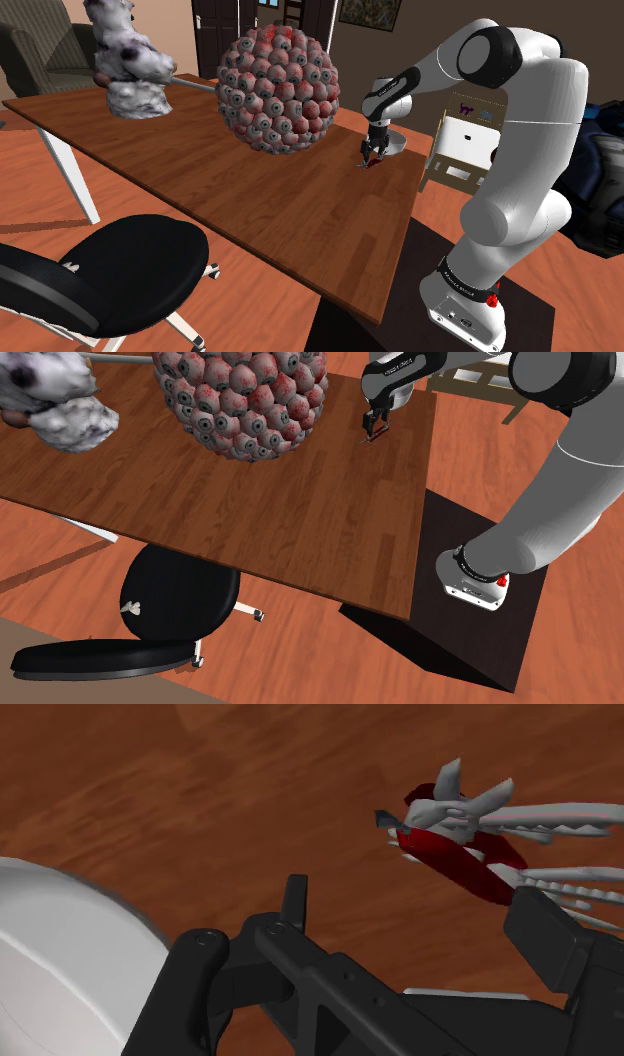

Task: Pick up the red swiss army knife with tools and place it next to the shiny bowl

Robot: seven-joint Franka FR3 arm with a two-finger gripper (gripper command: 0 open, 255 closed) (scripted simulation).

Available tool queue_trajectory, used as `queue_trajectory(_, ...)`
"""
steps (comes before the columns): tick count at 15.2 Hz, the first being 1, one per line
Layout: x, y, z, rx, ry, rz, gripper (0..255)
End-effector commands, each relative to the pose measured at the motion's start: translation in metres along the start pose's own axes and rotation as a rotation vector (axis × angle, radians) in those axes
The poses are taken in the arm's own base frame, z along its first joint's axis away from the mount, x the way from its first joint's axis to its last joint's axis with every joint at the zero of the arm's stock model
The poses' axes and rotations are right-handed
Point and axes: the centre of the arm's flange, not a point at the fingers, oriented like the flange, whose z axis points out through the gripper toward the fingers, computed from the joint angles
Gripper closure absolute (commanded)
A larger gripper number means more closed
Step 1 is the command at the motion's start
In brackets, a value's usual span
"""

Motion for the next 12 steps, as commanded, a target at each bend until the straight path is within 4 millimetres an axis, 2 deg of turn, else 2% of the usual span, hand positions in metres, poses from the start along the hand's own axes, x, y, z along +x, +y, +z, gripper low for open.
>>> queue_trajectory(1, -0.002, -0.009, 0.01, 0.003, -0.017, 0.0, 0)
queue_trajectory(5, -0.001, -0.009, -0.04, 0.003, -0.017, 0.0, 0)
queue_trajectory(12, -0.001, -0.009, -0.04, 0.003, -0.017, 0.0, 0)
